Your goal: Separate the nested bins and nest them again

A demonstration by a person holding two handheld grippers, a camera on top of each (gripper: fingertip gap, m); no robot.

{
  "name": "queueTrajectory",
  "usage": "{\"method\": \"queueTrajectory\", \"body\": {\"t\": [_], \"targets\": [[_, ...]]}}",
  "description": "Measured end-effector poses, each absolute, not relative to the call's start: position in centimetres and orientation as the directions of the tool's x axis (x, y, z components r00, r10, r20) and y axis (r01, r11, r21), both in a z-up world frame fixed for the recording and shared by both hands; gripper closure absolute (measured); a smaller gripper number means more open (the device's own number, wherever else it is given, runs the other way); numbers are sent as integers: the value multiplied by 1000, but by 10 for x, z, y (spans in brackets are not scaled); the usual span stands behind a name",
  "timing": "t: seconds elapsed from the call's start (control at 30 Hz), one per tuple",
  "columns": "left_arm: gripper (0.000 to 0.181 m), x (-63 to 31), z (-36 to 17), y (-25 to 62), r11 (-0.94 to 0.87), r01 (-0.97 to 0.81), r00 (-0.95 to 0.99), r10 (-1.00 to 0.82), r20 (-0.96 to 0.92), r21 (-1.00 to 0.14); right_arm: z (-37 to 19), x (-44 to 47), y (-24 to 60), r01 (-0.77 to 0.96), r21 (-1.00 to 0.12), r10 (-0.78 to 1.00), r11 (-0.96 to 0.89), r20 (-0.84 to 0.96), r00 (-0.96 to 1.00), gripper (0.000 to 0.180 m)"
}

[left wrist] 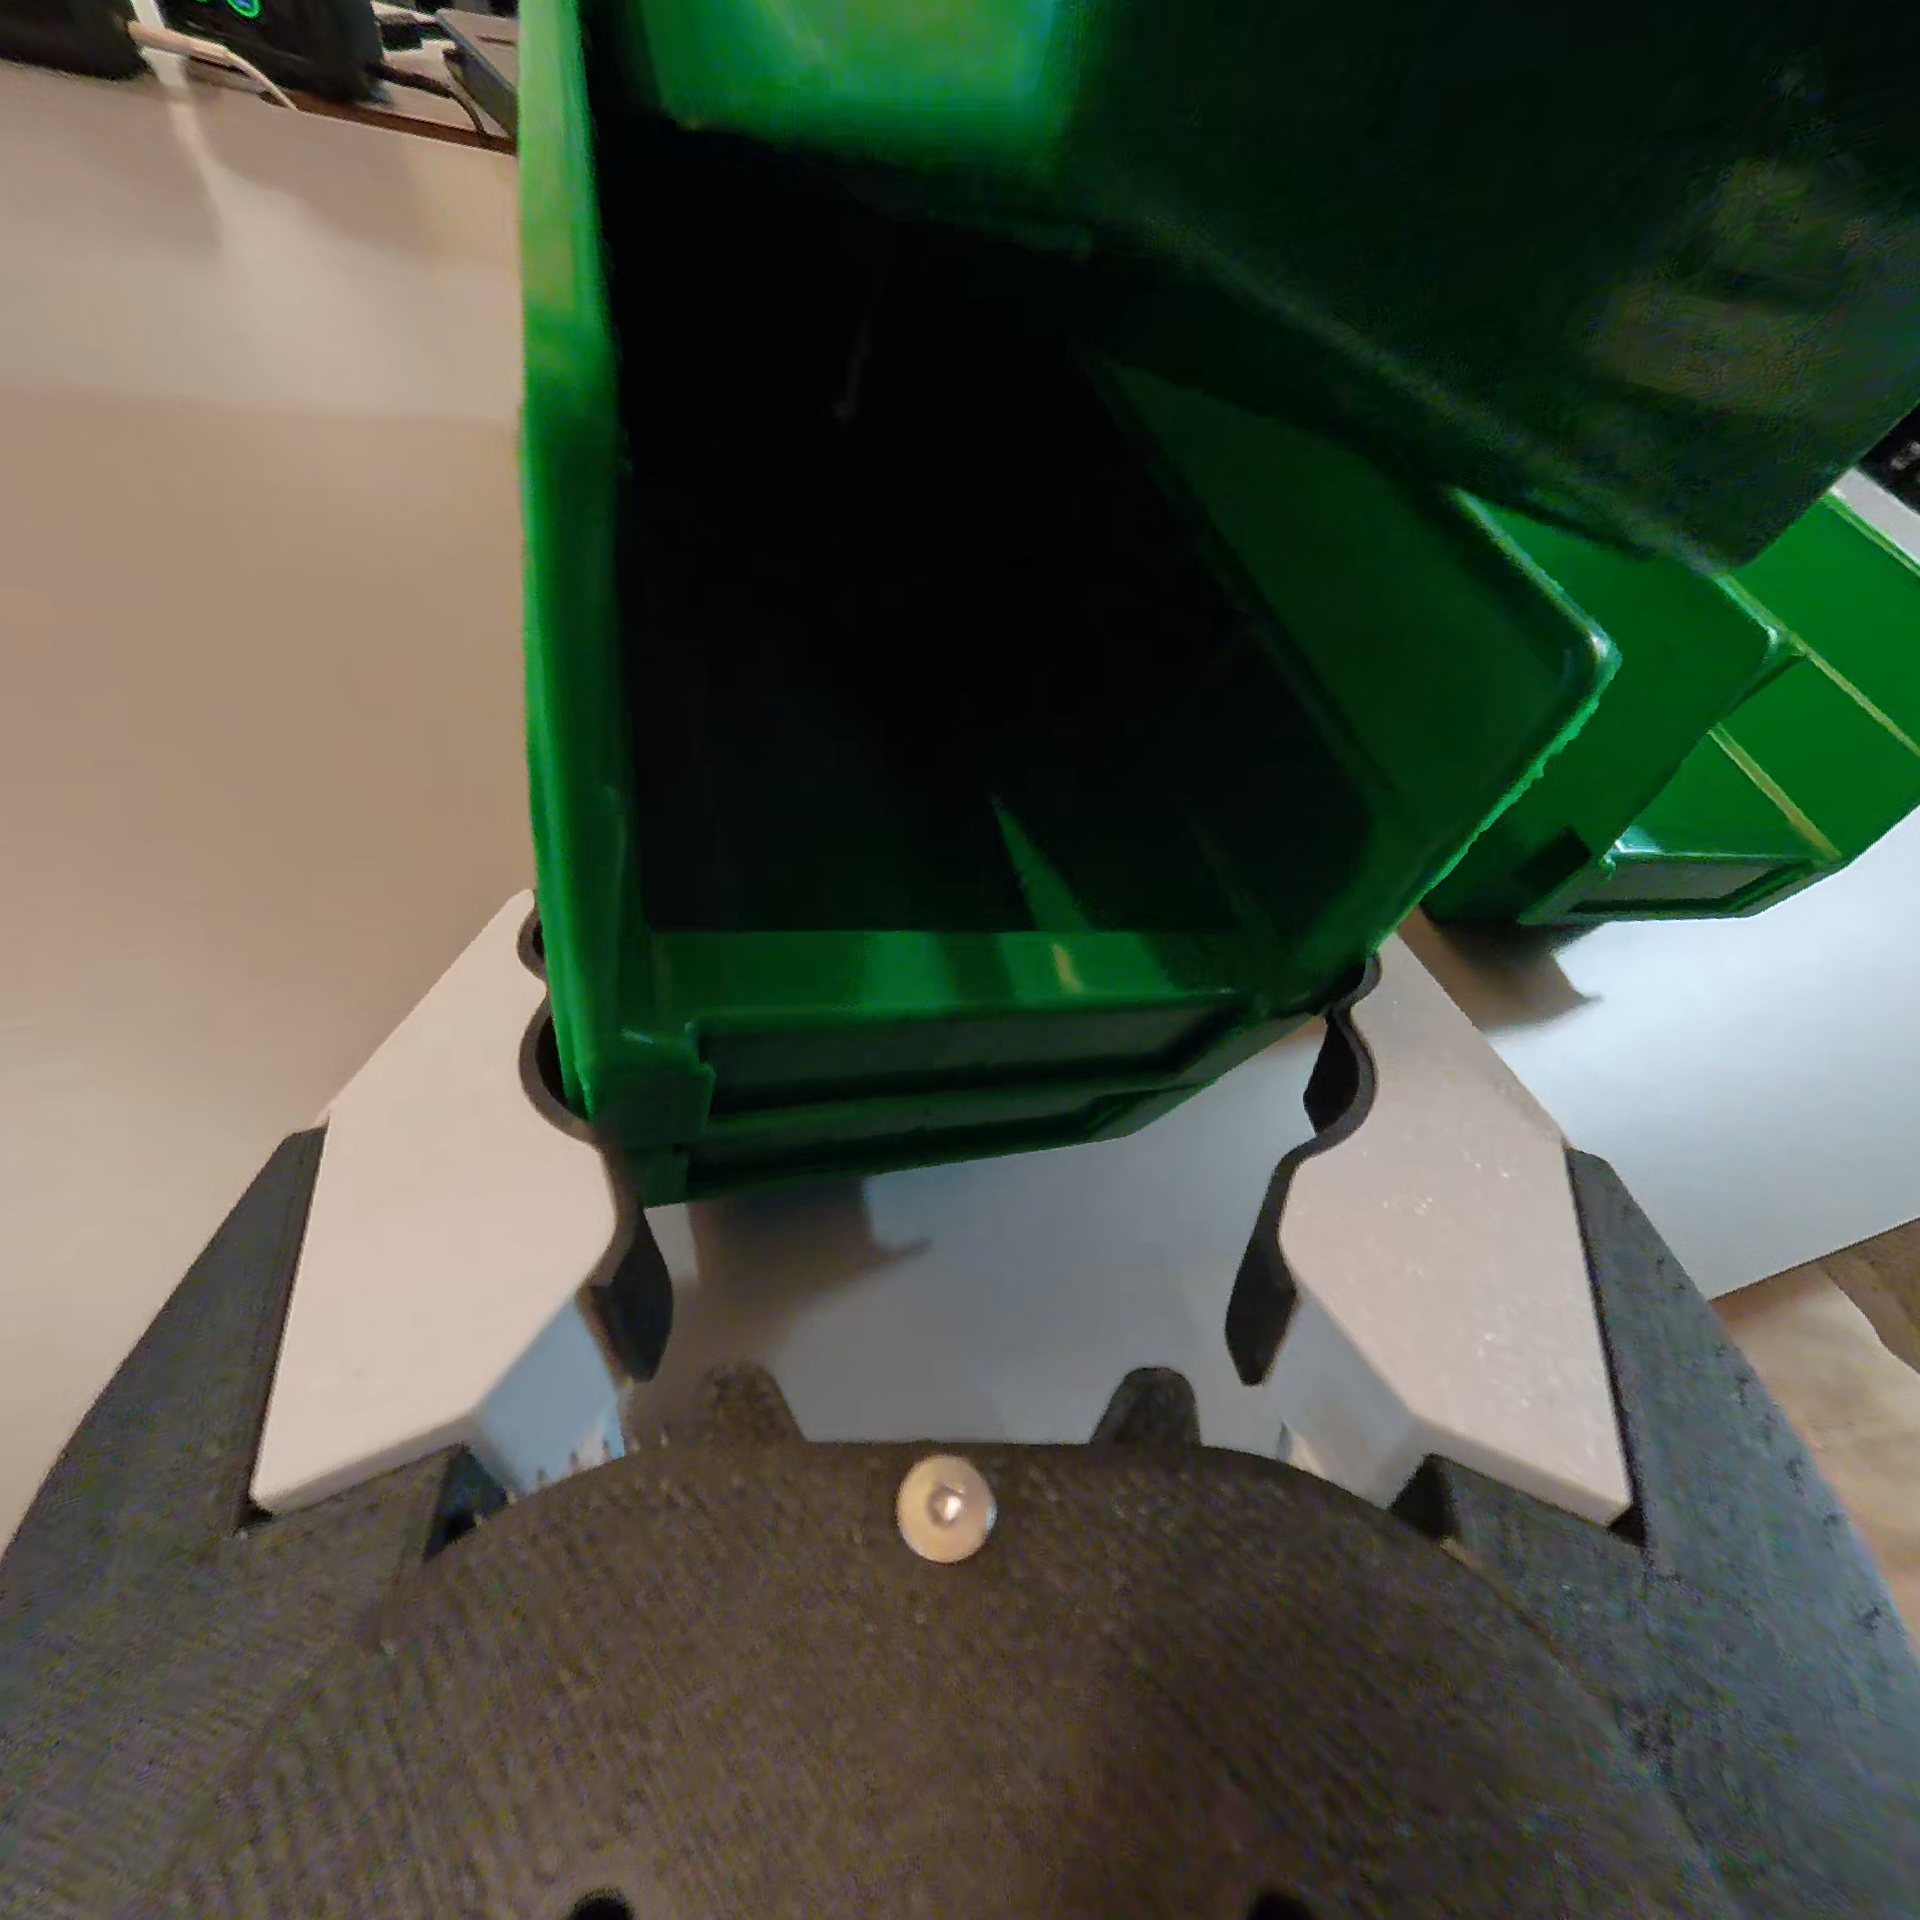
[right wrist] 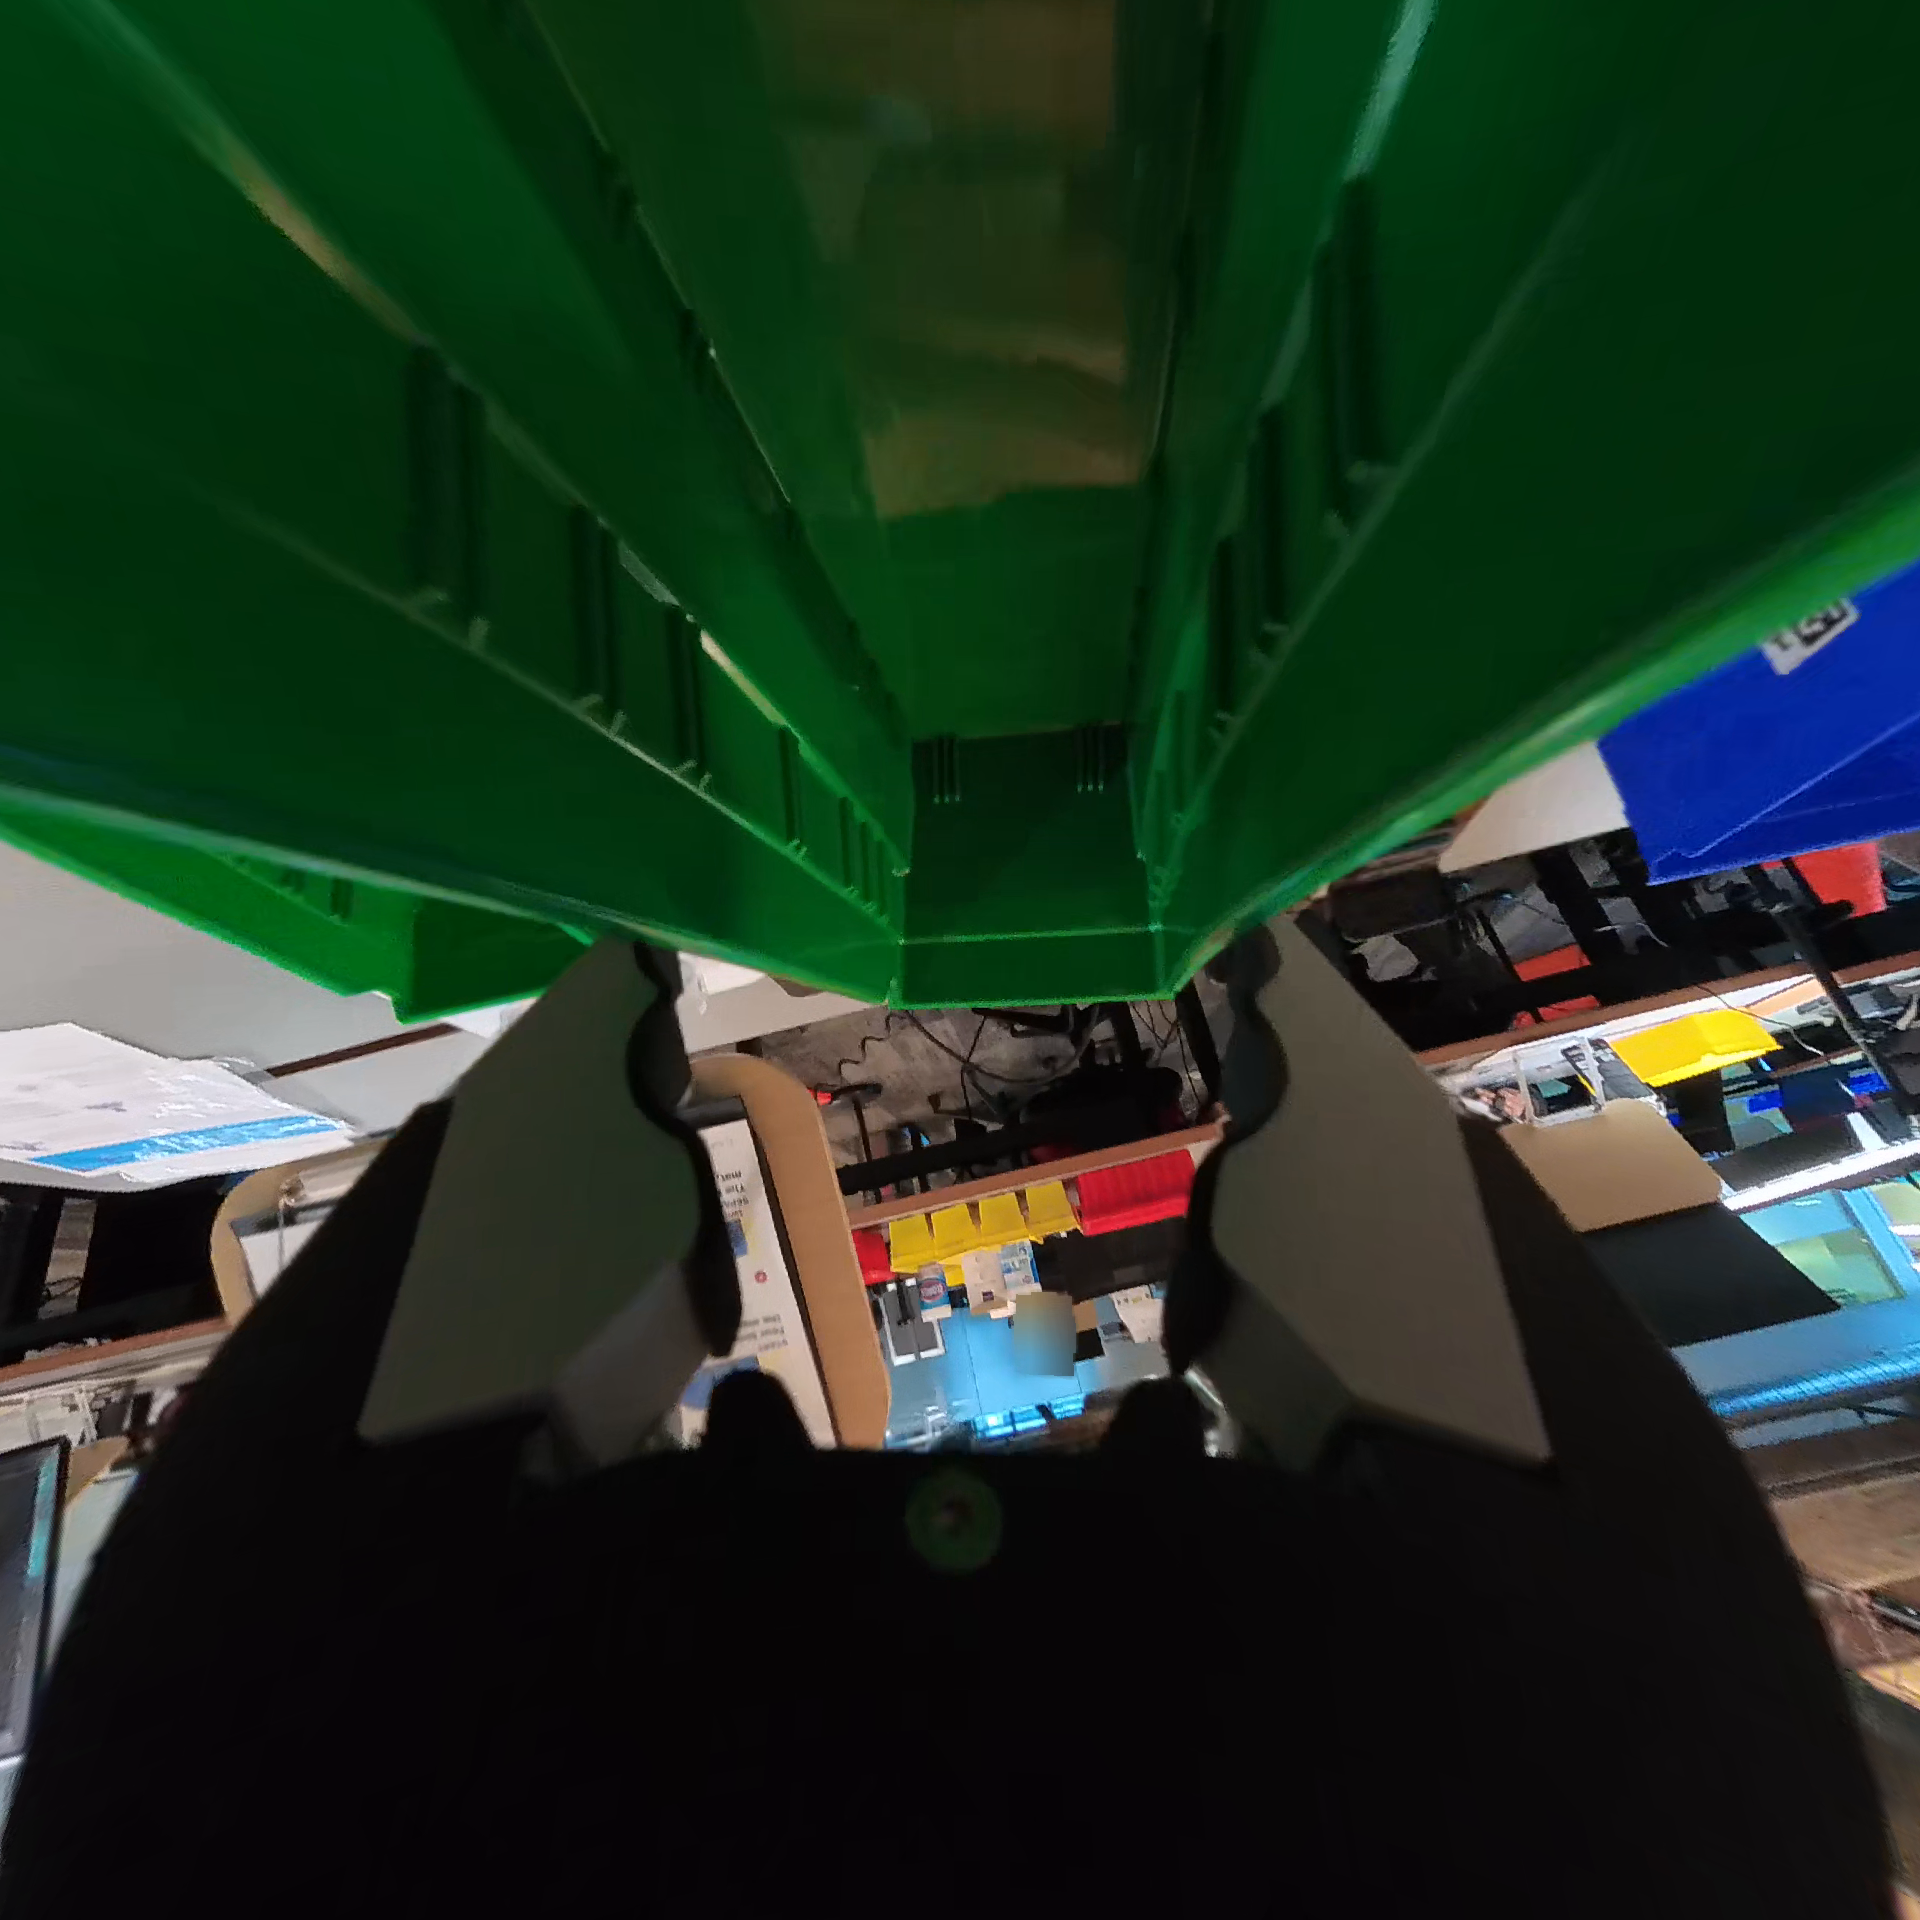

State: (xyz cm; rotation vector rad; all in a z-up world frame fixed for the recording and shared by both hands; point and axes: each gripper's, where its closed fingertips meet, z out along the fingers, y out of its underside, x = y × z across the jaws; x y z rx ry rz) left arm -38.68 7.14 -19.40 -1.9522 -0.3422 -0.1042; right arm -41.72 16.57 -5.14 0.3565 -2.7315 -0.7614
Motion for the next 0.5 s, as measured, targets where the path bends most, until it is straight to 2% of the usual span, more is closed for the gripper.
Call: {"method": "queueTrajectory", "body": {"t": [0.3, 0.43, 0.5], "targets": [[39, -388, -190, 54, -351, 404, 913, 201, 354, -845, -56, -425, 150, -175, 504, -303, 846, 184, -935, 71], [49, -390, -166, 39, -212, 558, 829, 196, 524, -802, -57, -428, 147, -186, 512, -312, 838, 172, -934, 71], [56, -398, -154, 30, -125, 568, 817, 211, 537, -814, -58, -429, 147, -187, 512, -312, 839, 170, -935, 71]]}}
